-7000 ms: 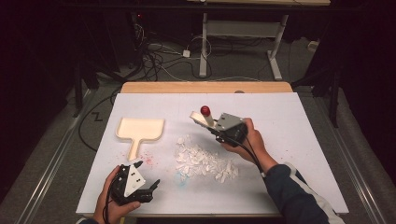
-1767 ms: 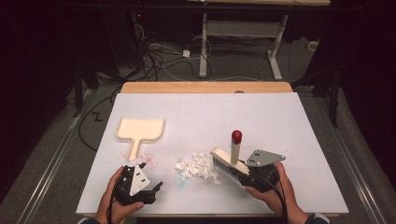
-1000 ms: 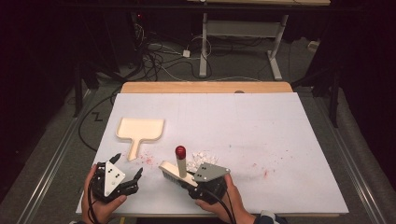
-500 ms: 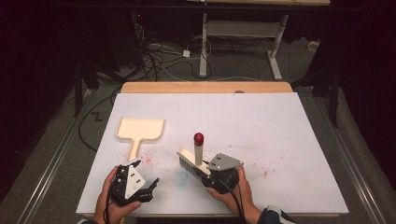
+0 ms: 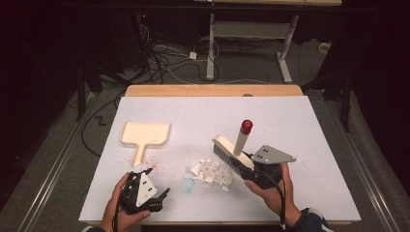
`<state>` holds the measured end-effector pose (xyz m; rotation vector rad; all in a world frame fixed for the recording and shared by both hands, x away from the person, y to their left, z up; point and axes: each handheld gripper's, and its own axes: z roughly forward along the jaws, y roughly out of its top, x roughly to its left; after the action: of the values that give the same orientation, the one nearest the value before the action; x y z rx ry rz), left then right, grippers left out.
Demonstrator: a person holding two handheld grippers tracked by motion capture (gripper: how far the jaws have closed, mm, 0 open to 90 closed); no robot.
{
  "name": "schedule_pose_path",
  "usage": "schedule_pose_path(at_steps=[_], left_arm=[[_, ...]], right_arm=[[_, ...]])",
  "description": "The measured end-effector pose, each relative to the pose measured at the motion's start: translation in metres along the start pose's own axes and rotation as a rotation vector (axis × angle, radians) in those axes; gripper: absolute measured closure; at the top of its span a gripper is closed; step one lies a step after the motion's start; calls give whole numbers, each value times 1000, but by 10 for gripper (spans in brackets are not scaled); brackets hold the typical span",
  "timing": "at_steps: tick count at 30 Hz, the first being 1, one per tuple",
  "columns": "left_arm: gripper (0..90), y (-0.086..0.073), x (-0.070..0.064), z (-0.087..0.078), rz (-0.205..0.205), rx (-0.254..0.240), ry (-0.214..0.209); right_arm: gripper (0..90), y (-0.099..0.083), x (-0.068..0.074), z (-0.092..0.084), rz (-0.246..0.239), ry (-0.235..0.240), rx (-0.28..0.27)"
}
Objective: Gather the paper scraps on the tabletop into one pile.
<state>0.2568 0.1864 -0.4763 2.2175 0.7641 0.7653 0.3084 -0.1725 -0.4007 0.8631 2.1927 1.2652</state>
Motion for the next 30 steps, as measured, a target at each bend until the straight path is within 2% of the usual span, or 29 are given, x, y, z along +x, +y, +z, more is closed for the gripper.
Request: schedule_pose_path(at_steps=[1,2,3,4,8,10,11,13,15,16,18,20,23,26,30], left_arm=[[165,0,0,0,2,2,-1],[165,0,0,1,3,4,-2],[165,0,0,1,5,7,-3],[165,1,-1,2,8,11,-5],[165,0,-1,2,12,17,-12],[165,0,-1,2,11,18,-15],[165,0,-1,2,11,19,-17],[165,0,-1,3,14,25,-24],[165,0,-2,4,17,28,-24],[165,0,-2,4,18,29,-24],[165,1,-2,5,17,30,-24],[165,2,-2,5,16,28,-27],[165,2,-3,7,14,32,-30],[165,1,-3,7,14,33,-33],[165,1,-3,6,12,35,-32]], right_arm=[[681,0,0,0,0,0,0],[681,-2,-9,2,0,-27,10],[681,-2,-9,2,0,-27,10],[681,-7,-15,8,4,-64,31],[681,-19,-19,25,-18,-111,106],[681,-23,-18,29,-15,-115,125],[681,-27,-15,34,-2,-109,124],[681,-25,-7,37,-9,-97,128],[681,-24,-2,38,-7,-81,123],[679,-23,3,41,5,-57,124],[679,-20,14,46,-23,-68,121],[681,-15,26,55,-28,-52,110],[680,-12,32,59,-50,-49,108],[681,-9,33,63,-65,-66,95],[680,-7,22,57,-58,-86,79]])
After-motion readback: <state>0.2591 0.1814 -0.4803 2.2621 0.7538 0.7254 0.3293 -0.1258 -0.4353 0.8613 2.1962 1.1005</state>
